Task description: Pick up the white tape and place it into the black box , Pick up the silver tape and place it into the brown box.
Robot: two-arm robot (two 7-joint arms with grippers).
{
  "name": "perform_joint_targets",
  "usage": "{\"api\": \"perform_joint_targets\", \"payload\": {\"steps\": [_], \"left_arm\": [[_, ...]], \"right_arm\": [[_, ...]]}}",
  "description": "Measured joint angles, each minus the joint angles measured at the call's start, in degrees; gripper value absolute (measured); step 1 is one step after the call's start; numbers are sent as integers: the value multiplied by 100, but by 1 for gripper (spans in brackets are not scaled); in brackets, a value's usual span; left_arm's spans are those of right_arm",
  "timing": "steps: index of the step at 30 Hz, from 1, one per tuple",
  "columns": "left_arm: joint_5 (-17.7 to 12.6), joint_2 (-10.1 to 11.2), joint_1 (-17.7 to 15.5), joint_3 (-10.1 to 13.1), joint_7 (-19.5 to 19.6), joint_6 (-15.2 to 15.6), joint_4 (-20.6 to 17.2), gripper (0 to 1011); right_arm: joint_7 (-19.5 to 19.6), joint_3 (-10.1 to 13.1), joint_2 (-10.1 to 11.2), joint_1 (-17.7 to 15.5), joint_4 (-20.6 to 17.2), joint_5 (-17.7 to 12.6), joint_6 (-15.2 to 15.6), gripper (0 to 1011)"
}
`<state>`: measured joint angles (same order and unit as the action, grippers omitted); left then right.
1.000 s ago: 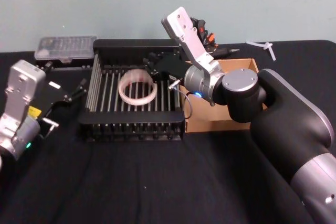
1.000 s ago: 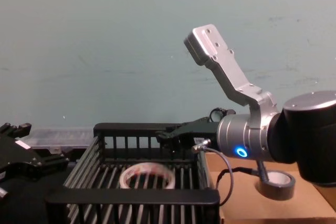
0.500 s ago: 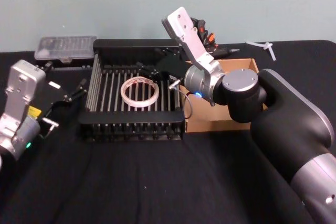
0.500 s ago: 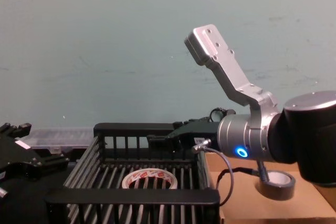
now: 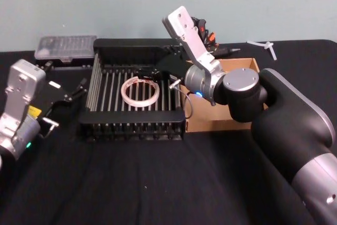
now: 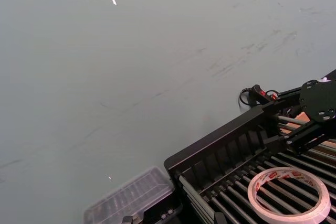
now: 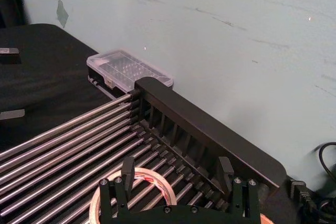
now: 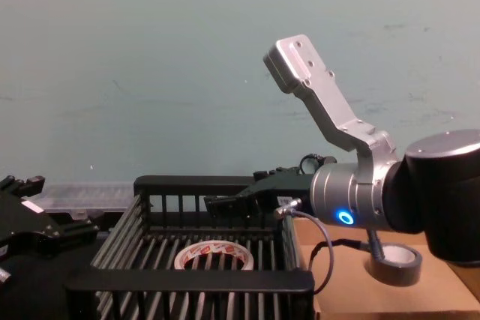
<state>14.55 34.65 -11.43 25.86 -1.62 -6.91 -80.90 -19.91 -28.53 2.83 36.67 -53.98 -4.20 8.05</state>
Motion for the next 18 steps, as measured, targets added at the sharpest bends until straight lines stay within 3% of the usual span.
{"api": "perform_joint_targets", "payload": {"steps": [11, 18], "left_arm": [[0, 0, 0, 0, 0, 0, 0, 1001], [0, 0, 0, 0, 0, 0, 0, 1001]], "right_arm": [[-8, 13, 1, -9, -13, -1, 4, 1000], [-25, 133, 78, -154, -316, -29, 16, 1000]]}}
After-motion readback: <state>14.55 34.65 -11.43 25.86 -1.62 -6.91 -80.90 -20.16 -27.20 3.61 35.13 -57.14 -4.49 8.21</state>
